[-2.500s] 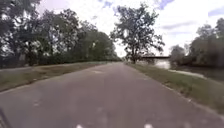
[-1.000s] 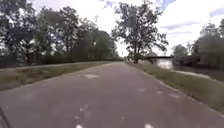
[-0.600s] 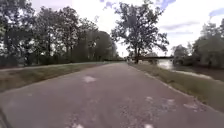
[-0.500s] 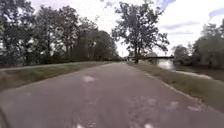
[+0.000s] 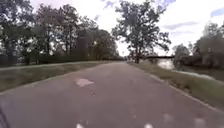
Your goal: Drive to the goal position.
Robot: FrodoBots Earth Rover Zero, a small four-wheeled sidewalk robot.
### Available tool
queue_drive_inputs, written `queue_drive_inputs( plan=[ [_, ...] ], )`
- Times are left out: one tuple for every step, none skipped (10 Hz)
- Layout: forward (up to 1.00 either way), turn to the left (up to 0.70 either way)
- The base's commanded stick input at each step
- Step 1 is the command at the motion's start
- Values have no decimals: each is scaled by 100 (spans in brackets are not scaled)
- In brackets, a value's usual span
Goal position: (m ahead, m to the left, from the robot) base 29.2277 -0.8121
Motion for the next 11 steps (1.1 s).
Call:
queue_drive_inputs(
  plan=[
    [100, 14],
    [100, 2],
    [100, -3],
    [100, 6],
    [100, -9],
    [100, -3],
    [100, -13],
    [100, -6],
    [100, -18],
    [100, -27],
    [100, 21]
  ],
)
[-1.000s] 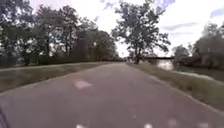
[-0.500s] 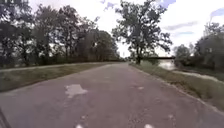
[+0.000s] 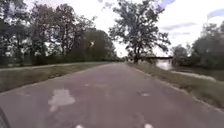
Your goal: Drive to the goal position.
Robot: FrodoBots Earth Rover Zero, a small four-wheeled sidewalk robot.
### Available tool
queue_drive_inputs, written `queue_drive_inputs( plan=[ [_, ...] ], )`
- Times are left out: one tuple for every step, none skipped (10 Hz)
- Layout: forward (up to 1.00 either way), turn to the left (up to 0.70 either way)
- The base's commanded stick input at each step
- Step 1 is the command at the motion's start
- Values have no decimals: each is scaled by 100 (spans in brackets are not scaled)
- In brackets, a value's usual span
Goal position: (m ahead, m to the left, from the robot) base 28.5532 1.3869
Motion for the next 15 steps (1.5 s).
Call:
queue_drive_inputs(
  plan=[
    [100, -16],
    [100, 15],
    [100, -20],
    [100, -5],
    [100, -27],
    [100, 27],
    [100, -20],
    [100, 0],
    [100, -9],
    [100, -5],
    [100, 7],
    [100, -13],
    [100, 20],
    [100, -9],
    [100, 12]
  ],
)
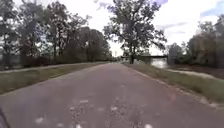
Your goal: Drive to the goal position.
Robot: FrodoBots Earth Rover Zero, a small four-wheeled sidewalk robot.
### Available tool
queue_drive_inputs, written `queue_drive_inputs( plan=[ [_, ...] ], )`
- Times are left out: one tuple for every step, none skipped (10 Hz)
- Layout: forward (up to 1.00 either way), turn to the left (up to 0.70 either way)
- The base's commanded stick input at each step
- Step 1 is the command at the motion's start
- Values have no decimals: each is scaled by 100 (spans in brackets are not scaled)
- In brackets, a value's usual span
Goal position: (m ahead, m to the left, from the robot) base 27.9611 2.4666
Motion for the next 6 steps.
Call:
queue_drive_inputs(
  plan=[
    [100, -24],
    [100, -27],
    [100, 9],
    [100, 0],
    [100, 0],
    [100, 0]
  ],
)
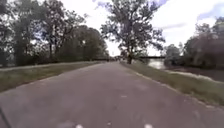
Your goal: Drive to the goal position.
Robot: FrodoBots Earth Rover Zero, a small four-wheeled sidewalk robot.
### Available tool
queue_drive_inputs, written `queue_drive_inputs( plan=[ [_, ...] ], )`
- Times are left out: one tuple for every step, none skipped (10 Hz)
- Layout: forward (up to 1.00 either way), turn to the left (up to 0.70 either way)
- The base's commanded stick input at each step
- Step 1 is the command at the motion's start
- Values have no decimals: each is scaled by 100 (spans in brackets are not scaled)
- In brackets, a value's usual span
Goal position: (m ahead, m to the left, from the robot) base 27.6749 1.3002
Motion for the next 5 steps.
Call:
queue_drive_inputs(
  plan=[
    [100, 0],
    [100, 0],
    [100, 0],
    [100, 0],
    [100, 0]
  ],
)
